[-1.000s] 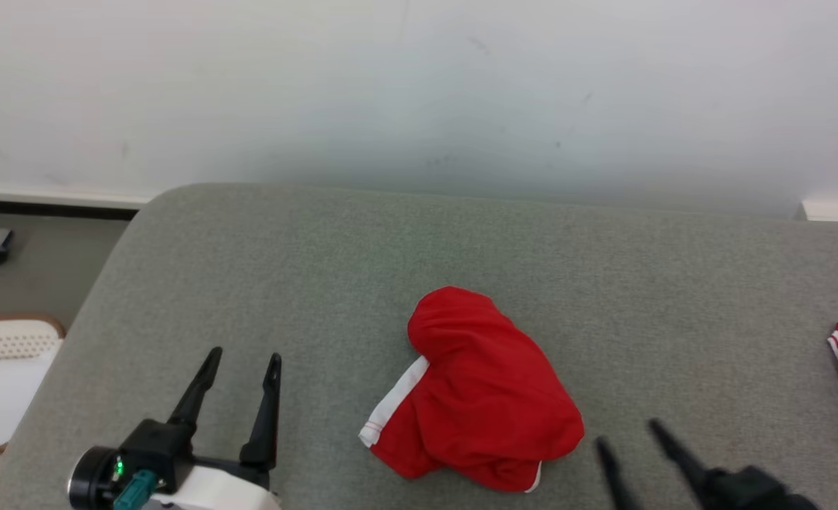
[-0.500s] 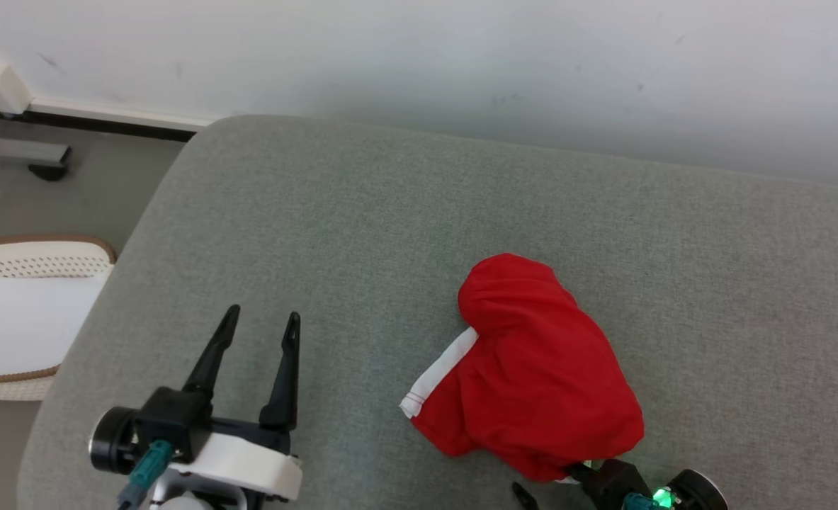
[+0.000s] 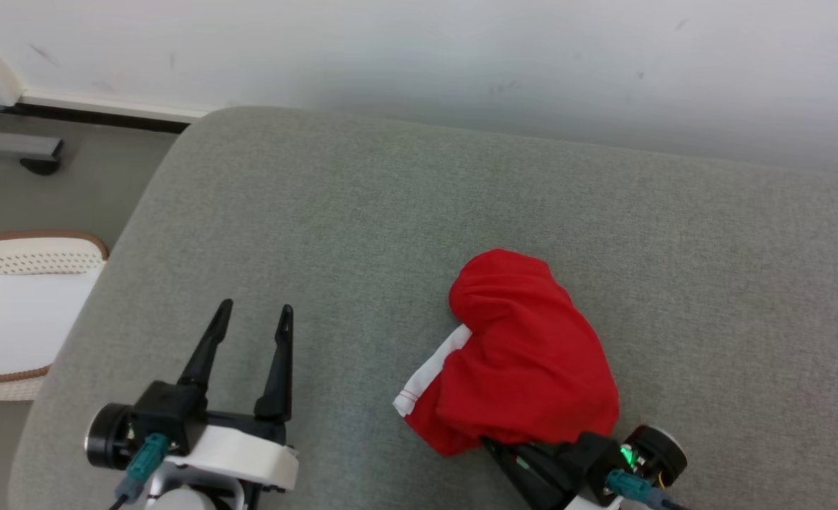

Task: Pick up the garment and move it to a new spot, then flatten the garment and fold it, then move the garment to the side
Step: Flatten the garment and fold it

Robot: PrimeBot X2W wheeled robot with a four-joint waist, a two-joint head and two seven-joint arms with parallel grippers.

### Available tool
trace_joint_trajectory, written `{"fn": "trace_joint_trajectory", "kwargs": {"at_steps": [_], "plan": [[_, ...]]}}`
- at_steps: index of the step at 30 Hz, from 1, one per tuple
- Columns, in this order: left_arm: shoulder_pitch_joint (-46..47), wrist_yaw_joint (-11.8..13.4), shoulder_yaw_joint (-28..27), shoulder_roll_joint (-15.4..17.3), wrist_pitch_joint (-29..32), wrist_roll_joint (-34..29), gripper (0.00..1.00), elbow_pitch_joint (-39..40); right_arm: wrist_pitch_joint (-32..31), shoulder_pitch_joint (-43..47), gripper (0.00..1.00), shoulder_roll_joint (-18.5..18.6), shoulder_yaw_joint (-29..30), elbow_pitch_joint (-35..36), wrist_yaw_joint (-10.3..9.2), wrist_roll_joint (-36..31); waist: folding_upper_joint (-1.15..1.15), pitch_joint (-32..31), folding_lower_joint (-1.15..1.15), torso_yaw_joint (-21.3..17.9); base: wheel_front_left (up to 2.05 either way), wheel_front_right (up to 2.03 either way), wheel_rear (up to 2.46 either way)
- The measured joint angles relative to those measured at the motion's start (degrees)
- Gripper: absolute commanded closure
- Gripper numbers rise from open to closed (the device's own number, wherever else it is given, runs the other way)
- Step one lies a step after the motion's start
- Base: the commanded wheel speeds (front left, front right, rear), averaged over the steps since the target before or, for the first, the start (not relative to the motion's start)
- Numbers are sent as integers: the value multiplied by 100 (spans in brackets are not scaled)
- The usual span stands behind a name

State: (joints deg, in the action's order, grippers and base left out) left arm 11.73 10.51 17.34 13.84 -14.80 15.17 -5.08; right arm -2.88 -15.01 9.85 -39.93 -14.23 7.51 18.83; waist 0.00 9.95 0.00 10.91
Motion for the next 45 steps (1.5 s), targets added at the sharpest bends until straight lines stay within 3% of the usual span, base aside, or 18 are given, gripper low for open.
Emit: {"fn": "trace_joint_trajectory", "kwargs": {"at_steps": [5, 10, 17, 22, 23, 24, 25, 26, 30, 34, 39, 45], "plan": [[-4, 21, -46, 37, -16, -23, 0, 32, 194, -59, 100, 53, 372, 1047, 1, 194, 0, -27, 0, -216, 0, 0, 0], [-3, 22, -43, 43, -18, -31, 0, 60, 291, 136, 100, -244, 1625, 1434, 2, 165, 0, -24, 0, -398, 0, 0, 0], [-1, 12, -9, 40, -19, -31, 0, 33, 481, 766, 100, -649, 3811, 964, 2, 222, 0, -17, 0, -534, 0, 0, 0], [-2, 5, 4, 43, -19, -30, 0, 0, 664, 1081, 100, -681, 4614, 168, 2, 808, 0, -40, 0, -575, 0, 0, 0], [-3, 5, 3, 45, -19, -29, 0, -5, 704, 1116, 82, -687, 4657, -9, 2, 895, 0, -42, 0, -585, 0, 0, 0], [-3, 4, 4, 48, -19, -27, 0, -12, 757, 1141, 71, -692, 4681, -169, 2, 969, 0, -42, 0, -597, 0, 0, 0], [-3, 4, 4, 53, -19, -26, 0, -18, 820, 1152, 71, -697, 4692, -283, 2, 1047, 0, -42, 0, -607, 0, 0, 0], [-4, 5, -2, 59, -19, -26, 0, -22, 900, 1154, 0, -695, 4695, -361, 2, 1066, 0, -42, 0, -621, 0, 0, 0], [-25, 22, -9, 64, -19, -25, 0, -18, 1248, 1148, 0, -698, 4640, -353, 2, 844, 0, -59, 0, -682, 0, 0, 0], [-66, 60, -29, 73, -19, -10, 0, -9, 1373, 1089, 0, -691, 4587, 227, 2, 94, 0, -107, 0, -738, 0, 0, 0], [-158, 79, -53, 122, -25, -3, 0, 9, 979, 1095, 0, -579, 4235, 1223, 3, -643, 0, -232, 0, -791, 0, 0, 0], [-293, 114, -41, 159, -25, 13, 0, 36, 359, 1641, 0, -536, 3845, 2160, 3, -872, 0, -422, 0, -781, 0, 0, 0]]}}
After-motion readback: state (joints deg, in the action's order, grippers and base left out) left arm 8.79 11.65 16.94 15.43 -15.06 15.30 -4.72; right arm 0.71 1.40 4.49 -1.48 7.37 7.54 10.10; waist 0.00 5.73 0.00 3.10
